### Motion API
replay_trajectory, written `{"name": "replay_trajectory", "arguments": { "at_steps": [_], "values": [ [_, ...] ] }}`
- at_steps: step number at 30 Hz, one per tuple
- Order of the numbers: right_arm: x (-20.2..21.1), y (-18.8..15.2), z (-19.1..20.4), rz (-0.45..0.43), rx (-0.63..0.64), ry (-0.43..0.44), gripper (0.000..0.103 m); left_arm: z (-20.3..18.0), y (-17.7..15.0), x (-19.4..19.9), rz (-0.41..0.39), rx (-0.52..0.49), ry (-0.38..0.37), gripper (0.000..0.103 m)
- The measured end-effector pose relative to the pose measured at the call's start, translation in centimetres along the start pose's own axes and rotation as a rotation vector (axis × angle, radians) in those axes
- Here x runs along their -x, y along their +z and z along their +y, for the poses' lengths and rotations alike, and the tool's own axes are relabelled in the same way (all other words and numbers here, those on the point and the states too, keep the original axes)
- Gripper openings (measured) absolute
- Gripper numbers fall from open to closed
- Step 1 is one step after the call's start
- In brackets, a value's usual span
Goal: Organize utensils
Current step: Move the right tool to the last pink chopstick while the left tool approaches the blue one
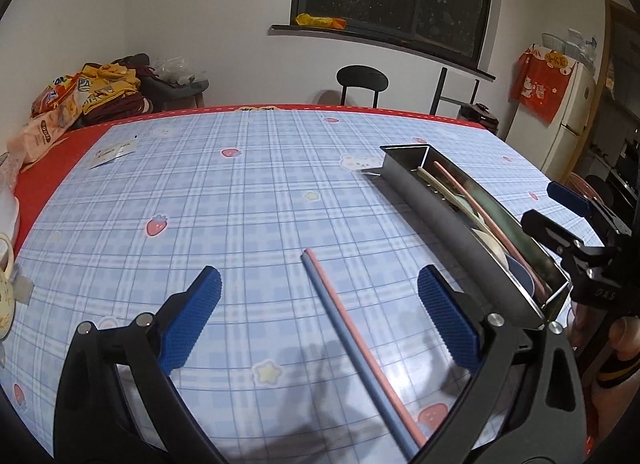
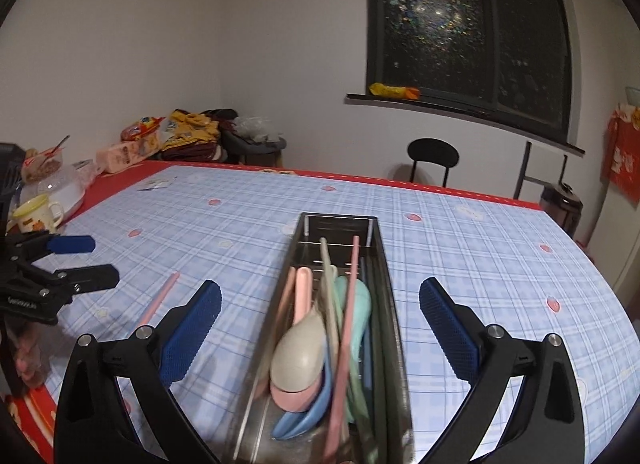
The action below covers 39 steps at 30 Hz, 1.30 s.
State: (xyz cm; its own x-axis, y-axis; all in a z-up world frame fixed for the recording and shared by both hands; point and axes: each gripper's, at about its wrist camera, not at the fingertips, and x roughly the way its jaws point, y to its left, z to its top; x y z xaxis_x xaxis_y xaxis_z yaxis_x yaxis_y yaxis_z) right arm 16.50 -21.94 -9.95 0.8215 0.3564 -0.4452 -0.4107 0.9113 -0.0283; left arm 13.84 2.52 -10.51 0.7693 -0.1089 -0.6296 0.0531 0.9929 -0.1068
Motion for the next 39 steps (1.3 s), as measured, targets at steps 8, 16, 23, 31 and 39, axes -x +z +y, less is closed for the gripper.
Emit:
{"name": "replay_trajectory", "arguments": {
  "at_steps": [8,16,23,31,39],
  "values": [
    [1.3,0.4,1.0,0.006,-0.108,0.121,0.097,1.0,-0.9,0.0,0.037,0.01,0.005,0.097],
    [1.5,-0.4,7.4,0.065,-0.024,0.274,0.082,4.8,-1.8,2.5,0.02,0.088,0.046,0.097],
    [-0.9,-1.8,11.4,0.241,0.067,0.327,0.038,6.6,-3.3,4.0,0.026,0.116,0.075,0.097],
    [-1.8,-2.8,12.4,0.314,0.099,0.315,0.031,6.1,-3.8,3.5,0.031,0.092,0.071,0.097],
    [-3.1,-3.2,13.3,0.385,0.142,0.304,0.031,5.5,-4.2,3.0,0.044,0.07,0.059,0.097]
  ]
}}
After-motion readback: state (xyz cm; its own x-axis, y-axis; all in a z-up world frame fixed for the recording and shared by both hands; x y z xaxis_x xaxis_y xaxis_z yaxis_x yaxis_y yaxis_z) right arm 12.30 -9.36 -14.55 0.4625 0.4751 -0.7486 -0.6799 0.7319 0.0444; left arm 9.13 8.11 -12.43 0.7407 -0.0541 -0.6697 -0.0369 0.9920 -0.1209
